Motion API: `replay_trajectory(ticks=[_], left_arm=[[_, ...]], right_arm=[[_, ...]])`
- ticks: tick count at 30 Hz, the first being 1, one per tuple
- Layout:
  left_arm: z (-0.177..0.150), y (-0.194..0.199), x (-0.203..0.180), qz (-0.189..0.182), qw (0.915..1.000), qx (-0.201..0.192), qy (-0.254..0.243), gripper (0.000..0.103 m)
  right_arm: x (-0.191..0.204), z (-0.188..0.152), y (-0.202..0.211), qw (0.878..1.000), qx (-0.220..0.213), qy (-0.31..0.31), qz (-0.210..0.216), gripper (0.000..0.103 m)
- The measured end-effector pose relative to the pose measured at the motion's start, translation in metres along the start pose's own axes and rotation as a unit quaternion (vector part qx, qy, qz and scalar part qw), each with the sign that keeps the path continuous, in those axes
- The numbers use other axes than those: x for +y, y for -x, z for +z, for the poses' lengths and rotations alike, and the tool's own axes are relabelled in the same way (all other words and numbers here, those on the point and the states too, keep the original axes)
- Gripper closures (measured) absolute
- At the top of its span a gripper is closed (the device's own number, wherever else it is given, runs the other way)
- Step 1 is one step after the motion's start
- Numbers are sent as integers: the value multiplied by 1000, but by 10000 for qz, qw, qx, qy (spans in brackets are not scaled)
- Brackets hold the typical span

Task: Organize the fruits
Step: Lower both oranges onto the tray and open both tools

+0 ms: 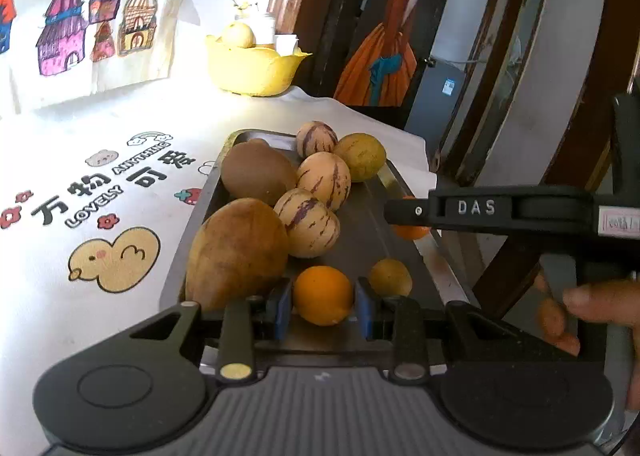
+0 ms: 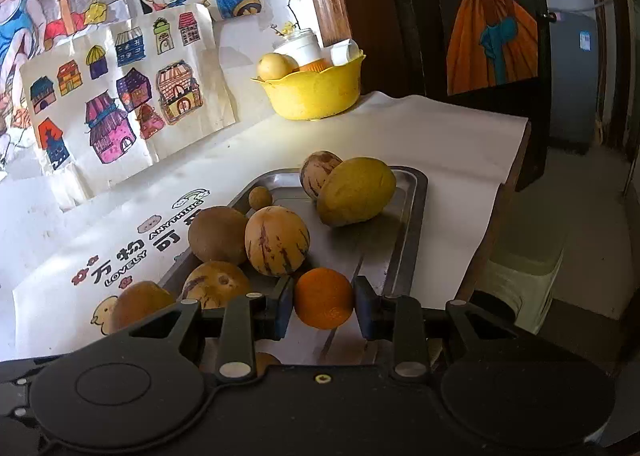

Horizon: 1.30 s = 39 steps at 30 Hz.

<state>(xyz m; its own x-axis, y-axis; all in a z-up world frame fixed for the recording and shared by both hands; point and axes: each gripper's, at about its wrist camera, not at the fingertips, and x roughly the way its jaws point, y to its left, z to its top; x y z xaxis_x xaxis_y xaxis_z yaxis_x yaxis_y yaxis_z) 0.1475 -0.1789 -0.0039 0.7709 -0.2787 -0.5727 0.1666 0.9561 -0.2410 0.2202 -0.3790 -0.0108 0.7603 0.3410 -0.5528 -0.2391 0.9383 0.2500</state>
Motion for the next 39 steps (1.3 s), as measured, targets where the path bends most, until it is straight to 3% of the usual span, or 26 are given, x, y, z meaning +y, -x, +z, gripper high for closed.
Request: replay_trajectory(ticks=[11, 26, 32, 39], left_arm=[[-2, -3, 3, -1, 9998, -43, 197, 67], [-5, -3, 7, -16, 9993, -22, 365, 66], [-1, -2, 15, -112, 9978, 66, 647, 65], [-2, 4, 18, -183, 9969, 116, 758, 50]], right_arm=[[12, -15, 13, 9987, -250, 416, -161, 69], [10, -31, 9, 9989, -61, 430, -191, 68], [8, -31, 10, 9995, -43, 297, -135, 68], [13, -36, 23, 9991, -167, 346, -183, 61]])
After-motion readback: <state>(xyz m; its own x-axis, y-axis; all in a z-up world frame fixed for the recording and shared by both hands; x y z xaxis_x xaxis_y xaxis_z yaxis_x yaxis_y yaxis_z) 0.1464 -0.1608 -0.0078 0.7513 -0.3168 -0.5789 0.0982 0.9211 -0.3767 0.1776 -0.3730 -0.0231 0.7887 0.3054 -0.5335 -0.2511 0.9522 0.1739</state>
